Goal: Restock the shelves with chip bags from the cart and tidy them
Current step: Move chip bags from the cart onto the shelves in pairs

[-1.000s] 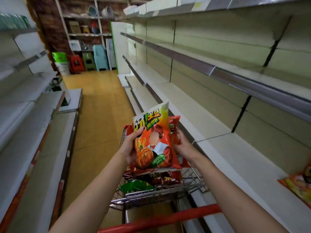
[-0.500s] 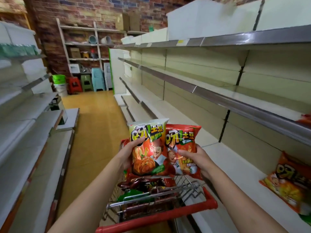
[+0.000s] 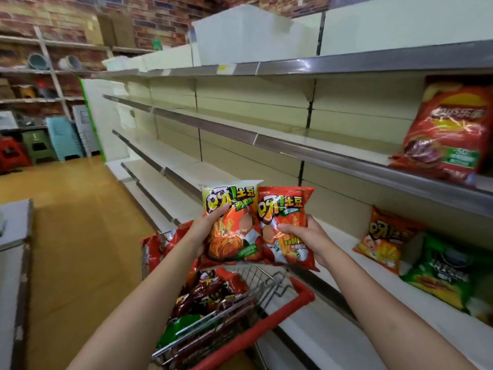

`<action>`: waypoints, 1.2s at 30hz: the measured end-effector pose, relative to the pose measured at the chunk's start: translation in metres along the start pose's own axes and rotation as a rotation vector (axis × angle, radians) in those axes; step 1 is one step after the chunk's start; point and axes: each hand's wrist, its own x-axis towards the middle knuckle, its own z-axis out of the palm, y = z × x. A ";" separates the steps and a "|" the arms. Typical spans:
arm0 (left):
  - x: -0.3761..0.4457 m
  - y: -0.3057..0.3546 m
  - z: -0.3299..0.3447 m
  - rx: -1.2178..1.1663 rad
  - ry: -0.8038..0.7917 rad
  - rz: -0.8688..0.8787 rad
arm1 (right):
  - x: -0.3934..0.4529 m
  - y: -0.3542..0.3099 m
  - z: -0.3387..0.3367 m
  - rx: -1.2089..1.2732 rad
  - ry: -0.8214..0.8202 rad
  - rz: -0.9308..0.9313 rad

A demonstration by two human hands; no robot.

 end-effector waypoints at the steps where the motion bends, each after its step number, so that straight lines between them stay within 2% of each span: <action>1: 0.001 -0.001 0.000 0.008 -0.014 -0.015 | -0.003 0.003 0.001 -0.002 0.024 0.007; 11: 0.008 -0.019 0.025 0.063 -0.226 -0.085 | -0.062 0.007 -0.009 -0.044 0.258 0.042; 19: -0.003 -0.058 0.079 0.154 -0.530 -0.251 | -0.133 0.038 -0.036 0.011 0.512 0.152; 24: -0.011 -0.072 0.112 0.212 -0.754 -0.269 | -0.177 0.049 -0.057 0.031 0.641 0.191; 36: -0.068 -0.083 0.209 0.224 -0.887 -0.169 | -0.270 0.062 -0.113 0.090 0.868 0.196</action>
